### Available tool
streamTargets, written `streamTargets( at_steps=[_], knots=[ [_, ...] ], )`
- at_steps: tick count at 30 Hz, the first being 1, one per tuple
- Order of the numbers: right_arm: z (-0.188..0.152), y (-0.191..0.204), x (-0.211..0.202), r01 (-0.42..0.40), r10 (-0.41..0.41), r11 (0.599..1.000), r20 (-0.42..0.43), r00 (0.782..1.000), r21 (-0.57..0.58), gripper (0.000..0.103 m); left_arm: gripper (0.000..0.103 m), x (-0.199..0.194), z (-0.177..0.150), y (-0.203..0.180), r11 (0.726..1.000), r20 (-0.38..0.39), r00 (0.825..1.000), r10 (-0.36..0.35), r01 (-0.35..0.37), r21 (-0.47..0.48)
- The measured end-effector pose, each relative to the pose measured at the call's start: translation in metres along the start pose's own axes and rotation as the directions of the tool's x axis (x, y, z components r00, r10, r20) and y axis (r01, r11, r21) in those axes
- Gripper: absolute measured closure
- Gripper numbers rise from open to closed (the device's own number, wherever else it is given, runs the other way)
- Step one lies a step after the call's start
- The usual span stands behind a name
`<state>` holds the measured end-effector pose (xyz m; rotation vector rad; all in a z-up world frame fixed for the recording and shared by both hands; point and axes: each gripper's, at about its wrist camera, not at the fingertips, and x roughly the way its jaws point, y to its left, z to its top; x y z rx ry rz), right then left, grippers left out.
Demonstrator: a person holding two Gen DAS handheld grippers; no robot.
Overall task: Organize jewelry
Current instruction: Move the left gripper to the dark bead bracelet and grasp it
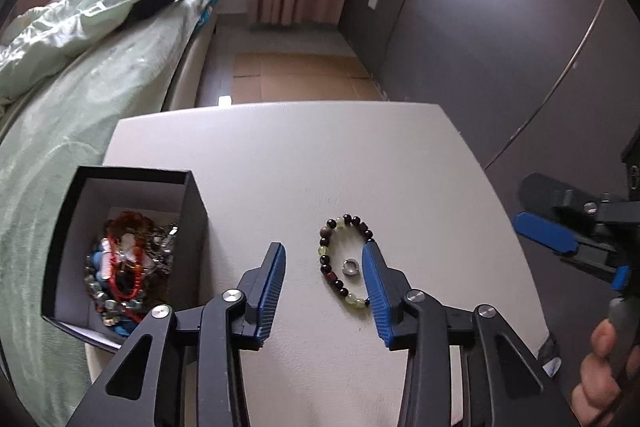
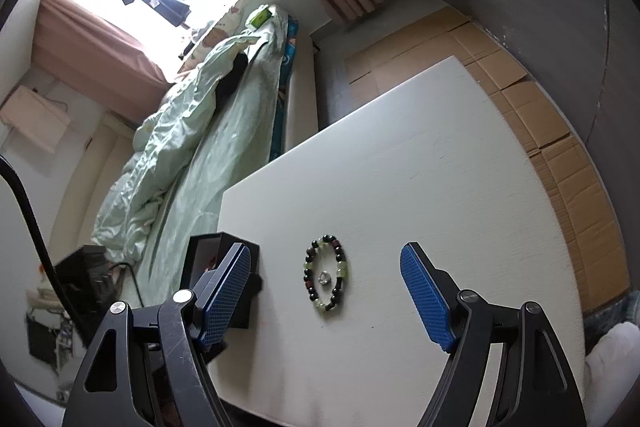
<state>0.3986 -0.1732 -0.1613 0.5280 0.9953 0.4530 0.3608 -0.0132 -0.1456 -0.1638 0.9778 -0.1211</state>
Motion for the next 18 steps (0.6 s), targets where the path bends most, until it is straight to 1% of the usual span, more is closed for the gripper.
streamTargets(
  at_steps=[5,10,13,15,18],
  knots=[
    [0.004,-0.013,-0.001,-0.009,0.009,0.999,0.001,1.0,0.03,0.025,0.072,0.023,0.001,0.002,0.999,-0.058,0.998,0.012,-0.014,-0.044],
    [0.008,-0.026,-0.002,-0.02,0.02,0.998,0.007,1.0,0.063,0.025,0.073,0.039,0.001,-0.001,0.998,-0.099,0.994,0.043,-0.048,-0.046],
    [0.009,-0.032,0.001,-0.02,0.02,0.997,-0.005,1.0,0.079,0.025,0.073,0.047,-0.001,-0.002,0.996,-0.124,0.99,0.074,-0.08,-0.042],
    [0.009,-0.035,-0.001,-0.024,0.024,0.996,-0.003,1.0,0.085,0.025,0.074,0.05,-0.002,-0.002,0.994,-0.132,0.986,0.098,-0.104,-0.041],
    [0.01,-0.039,-0.004,-0.027,0.026,0.995,0.006,1.0,0.094,0.025,0.074,0.051,-0.002,-0.001,0.992,-0.132,0.985,0.113,-0.119,-0.037]
  ],
)
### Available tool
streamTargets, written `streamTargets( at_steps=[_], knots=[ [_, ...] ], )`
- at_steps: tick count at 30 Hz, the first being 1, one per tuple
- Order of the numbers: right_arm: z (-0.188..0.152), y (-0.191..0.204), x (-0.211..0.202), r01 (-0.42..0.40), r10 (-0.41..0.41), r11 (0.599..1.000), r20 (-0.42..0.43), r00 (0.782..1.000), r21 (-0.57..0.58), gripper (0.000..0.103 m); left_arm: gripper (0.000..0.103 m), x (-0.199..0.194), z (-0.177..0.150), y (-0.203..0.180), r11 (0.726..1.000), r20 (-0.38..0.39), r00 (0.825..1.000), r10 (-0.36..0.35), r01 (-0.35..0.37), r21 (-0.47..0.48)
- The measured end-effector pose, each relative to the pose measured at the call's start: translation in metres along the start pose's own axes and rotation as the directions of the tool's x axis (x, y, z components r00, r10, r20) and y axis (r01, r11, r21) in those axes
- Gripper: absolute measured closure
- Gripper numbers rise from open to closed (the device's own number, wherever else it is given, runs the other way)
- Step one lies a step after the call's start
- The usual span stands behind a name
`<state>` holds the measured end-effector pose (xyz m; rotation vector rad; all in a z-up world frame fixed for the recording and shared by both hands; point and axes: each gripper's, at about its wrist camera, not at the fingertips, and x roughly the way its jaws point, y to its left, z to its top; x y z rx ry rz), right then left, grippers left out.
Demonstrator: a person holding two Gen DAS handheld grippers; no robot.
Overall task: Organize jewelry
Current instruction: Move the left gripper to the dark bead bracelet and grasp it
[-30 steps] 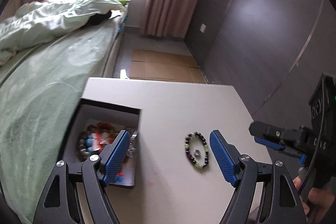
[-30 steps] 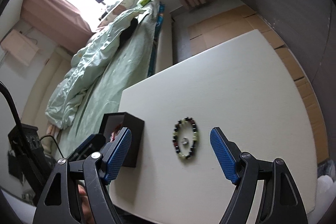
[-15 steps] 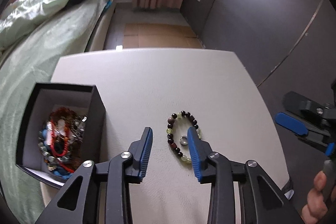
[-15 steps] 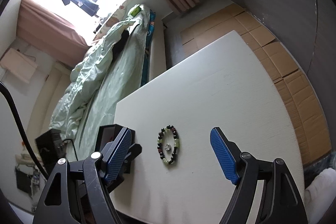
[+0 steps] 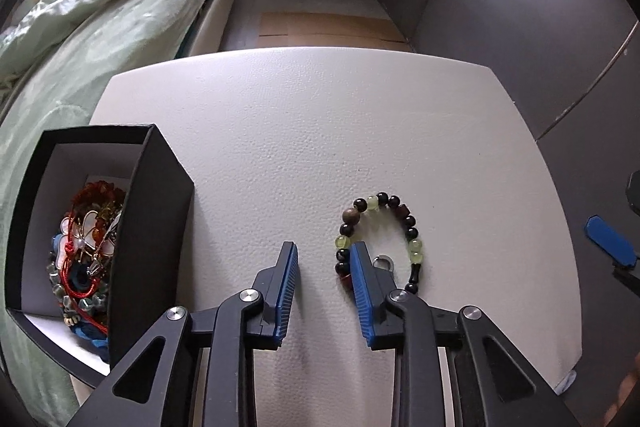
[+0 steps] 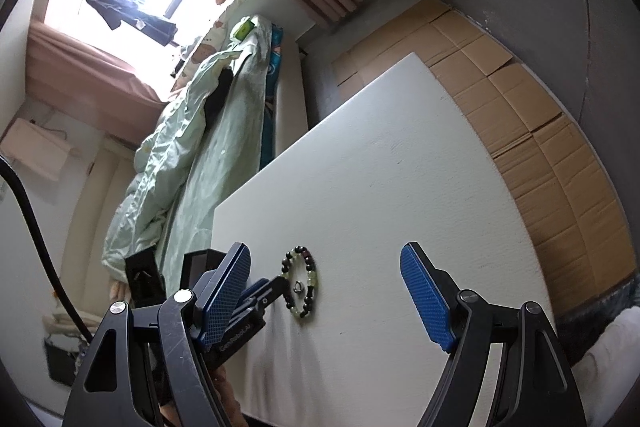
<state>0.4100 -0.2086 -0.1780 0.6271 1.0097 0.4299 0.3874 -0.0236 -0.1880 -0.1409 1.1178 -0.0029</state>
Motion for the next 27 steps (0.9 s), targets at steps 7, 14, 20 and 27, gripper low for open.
streamTargets(
  at_steps=[7,14,20,27],
  knots=[
    [0.0,-0.001,0.001,-0.004,0.004,1.0,-0.005,1.0,0.008,0.025,0.075,0.001,-0.009,-0.014,0.994,-0.001,0.998,0.067,-0.067,0.081],
    [-0.001,0.003,0.006,0.008,-0.008,1.0,-0.02,1.0,-0.014,0.025,0.095,-0.001,-0.011,-0.015,0.992,-0.004,0.998,0.066,-0.065,0.112],
    [-0.004,0.008,0.019,0.027,-0.03,0.998,-0.058,0.998,-0.056,0.025,0.095,-0.02,-0.003,-0.001,0.997,0.039,0.998,-0.053,0.051,0.064],
    [-0.011,0.027,0.037,0.059,-0.077,0.982,-0.095,0.992,-0.178,0.027,0.095,-0.042,0.008,0.001,0.986,0.115,0.981,-0.159,0.152,0.069]
  ],
)
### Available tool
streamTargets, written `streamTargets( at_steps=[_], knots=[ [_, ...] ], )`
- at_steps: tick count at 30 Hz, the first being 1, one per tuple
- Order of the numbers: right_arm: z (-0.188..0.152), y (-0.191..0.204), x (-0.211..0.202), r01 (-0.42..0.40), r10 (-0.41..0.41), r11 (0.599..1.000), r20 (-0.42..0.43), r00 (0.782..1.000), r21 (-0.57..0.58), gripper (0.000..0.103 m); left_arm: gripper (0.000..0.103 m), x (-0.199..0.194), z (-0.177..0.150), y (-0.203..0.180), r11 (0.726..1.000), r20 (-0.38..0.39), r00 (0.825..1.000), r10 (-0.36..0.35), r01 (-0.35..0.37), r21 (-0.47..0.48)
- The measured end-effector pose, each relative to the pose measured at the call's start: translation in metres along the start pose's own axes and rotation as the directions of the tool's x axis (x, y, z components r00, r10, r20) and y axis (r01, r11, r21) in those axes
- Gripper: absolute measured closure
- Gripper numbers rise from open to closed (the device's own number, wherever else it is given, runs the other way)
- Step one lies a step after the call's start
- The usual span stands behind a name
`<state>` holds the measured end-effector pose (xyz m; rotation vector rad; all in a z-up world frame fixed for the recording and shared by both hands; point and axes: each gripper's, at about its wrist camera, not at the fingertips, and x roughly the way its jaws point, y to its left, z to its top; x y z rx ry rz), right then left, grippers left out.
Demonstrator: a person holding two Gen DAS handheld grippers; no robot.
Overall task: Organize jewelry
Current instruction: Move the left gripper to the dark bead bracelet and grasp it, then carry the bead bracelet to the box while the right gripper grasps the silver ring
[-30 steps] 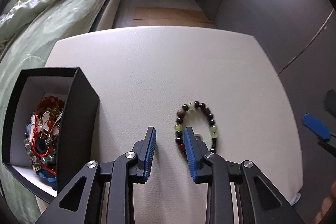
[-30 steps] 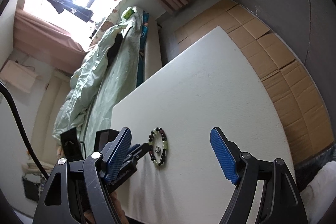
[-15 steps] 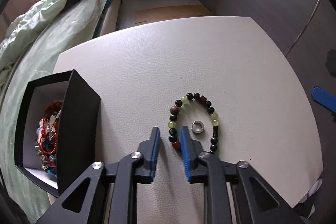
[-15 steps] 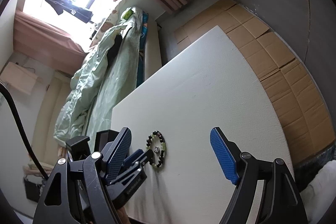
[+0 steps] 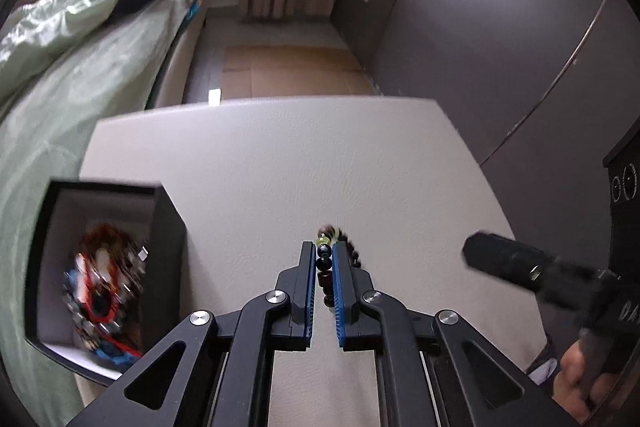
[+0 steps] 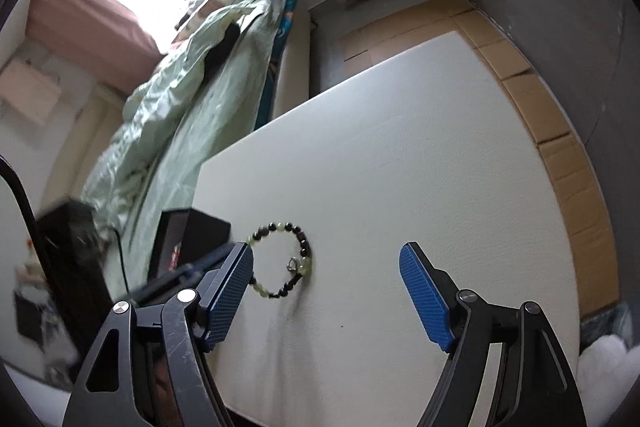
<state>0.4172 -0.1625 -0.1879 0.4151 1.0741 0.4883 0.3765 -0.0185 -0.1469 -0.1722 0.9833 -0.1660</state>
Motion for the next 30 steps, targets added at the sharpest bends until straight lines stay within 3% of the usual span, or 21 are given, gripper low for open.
streamTargets(
  at_steps=[4,11,22,30],
  knots=[
    [-0.002,0.012,0.001,0.02,-0.019,0.997,0.009,1.0,-0.072,0.028,0.095,-0.01,0.004,0.008,0.999,0.031,0.999,-0.028,0.029,-0.022],
    [-0.008,0.027,0.021,0.056,-0.067,0.981,-0.052,0.996,-0.186,0.037,0.095,-0.038,0.011,0.028,0.994,0.105,0.991,-0.079,0.087,-0.07],
    [-0.029,0.069,0.056,0.155,-0.206,0.898,-0.083,0.975,-0.411,0.048,0.095,-0.071,0.006,0.064,0.979,0.183,0.977,-0.106,0.134,-0.151],
    [-0.033,0.081,0.076,0.208,-0.279,0.851,-0.078,0.957,-0.481,0.057,0.095,-0.096,0.003,0.089,0.961,0.23,0.964,-0.135,0.184,-0.206]
  ],
)
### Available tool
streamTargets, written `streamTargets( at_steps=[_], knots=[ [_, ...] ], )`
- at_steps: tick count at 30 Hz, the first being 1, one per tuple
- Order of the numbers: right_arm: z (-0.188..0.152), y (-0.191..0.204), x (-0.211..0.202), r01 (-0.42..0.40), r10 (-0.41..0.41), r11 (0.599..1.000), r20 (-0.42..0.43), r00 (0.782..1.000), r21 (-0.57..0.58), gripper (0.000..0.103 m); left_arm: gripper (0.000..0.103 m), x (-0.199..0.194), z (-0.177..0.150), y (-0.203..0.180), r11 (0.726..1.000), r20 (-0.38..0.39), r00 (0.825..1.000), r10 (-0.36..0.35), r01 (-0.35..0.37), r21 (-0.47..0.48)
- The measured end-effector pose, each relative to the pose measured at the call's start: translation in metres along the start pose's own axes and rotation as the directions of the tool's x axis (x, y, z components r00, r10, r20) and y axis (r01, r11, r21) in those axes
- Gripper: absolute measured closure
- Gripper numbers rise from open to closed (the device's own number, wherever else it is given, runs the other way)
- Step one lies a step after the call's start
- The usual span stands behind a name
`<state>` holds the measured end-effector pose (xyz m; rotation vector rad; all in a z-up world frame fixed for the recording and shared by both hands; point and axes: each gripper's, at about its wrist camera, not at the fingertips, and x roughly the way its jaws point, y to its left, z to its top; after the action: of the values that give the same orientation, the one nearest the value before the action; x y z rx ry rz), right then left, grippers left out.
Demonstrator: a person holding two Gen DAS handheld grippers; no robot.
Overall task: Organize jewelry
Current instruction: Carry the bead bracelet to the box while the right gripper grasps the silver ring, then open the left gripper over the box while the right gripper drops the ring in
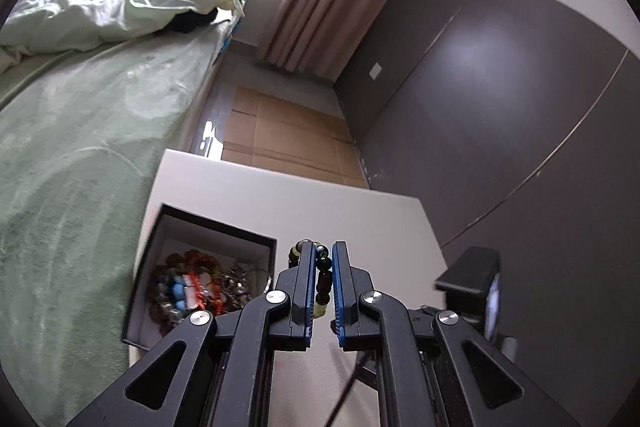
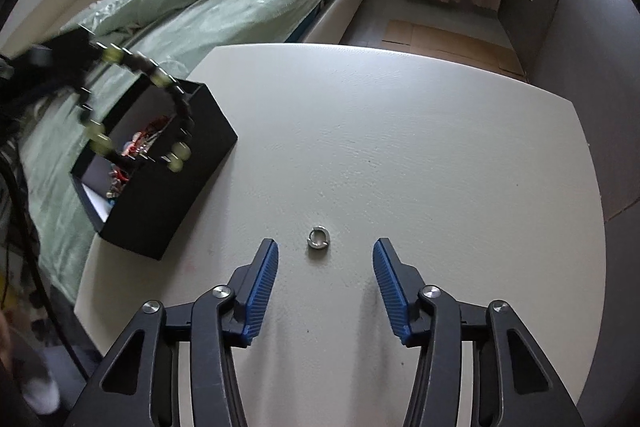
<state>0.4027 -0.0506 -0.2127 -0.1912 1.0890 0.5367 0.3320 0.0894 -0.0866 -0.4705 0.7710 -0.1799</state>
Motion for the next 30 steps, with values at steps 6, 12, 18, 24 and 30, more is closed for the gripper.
streamTargets(
  at_steps=[6,12,18,24,30],
  knots=[
    [-0.002,0.011,0.007,0.049,-0.05,0.998,-0.019,0.999,-0.044,0.075,0.095,-0.021,0.006,0.009,1.0,0.042,0.999,0.019,-0.019,0.002],
    [0.0,0.018,0.005,0.065,-0.066,0.996,-0.023,0.998,-0.055,0.089,0.095,-0.023,0.004,0.027,0.999,0.028,0.999,0.04,-0.039,-0.028],
    [0.007,0.014,-0.013,0.028,-0.028,1.0,0.039,0.999,0.004,0.089,0.093,-0.018,0.002,0.046,0.995,-0.012,0.997,0.073,-0.074,-0.063],
    [0.015,0.013,-0.04,-0.025,0.017,0.998,0.136,0.991,0.059,0.089,0.045,-0.02,-0.001,0.058,0.99,-0.017,0.995,0.096,-0.097,-0.104],
    [0.028,0.031,-0.067,-0.124,0.103,0.99,0.245,0.964,0.068,0.089,0.045,-0.029,-0.005,0.071,0.983,-0.002,0.993,0.118,-0.117,-0.14]
  ],
)
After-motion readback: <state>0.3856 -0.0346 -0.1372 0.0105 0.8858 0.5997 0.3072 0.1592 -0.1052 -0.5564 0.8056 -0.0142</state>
